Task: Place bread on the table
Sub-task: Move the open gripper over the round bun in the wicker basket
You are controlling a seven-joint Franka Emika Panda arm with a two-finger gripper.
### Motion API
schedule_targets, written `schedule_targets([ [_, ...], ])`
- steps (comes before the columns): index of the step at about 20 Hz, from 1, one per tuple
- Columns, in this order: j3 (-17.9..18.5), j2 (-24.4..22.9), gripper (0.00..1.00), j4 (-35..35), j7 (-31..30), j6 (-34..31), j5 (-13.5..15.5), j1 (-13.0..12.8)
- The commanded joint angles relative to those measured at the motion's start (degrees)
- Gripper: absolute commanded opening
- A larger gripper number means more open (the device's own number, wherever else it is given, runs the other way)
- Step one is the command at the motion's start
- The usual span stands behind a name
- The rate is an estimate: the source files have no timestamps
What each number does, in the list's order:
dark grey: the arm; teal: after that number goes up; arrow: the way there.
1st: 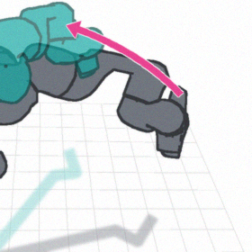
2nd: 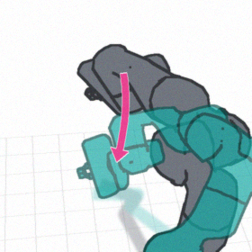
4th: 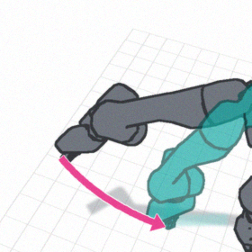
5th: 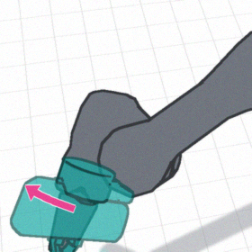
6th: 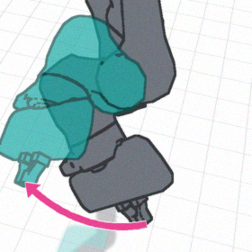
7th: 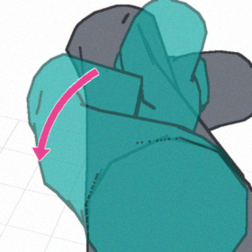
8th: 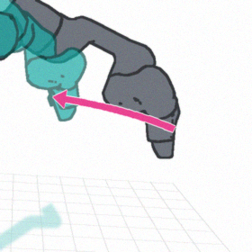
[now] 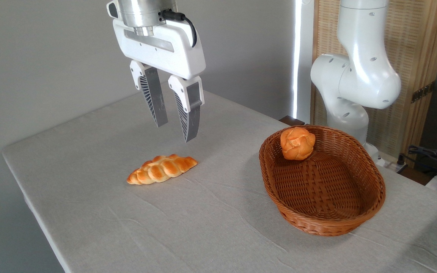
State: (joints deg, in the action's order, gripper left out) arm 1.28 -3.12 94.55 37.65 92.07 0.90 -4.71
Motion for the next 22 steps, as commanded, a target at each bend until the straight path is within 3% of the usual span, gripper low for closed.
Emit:
schedule_targets([
  [1,0.4,-0.3,1.0,1.0,1.1,0.9,1.6,0.2],
  [11,0.3,-1.0,1.0,2.4,1.1,1.1,1.5,0.2],
  [15,0.5,-10.7,1.0,14.6,2.2,5.6,1.4,0.1],
  [18,0.7,-17.7,1.0,24.2,9.5,6.4,1.6,-1.2],
  [22,2.3,-28.1,1.0,36.6,10.9,6.5,1.2,-2.6],
])
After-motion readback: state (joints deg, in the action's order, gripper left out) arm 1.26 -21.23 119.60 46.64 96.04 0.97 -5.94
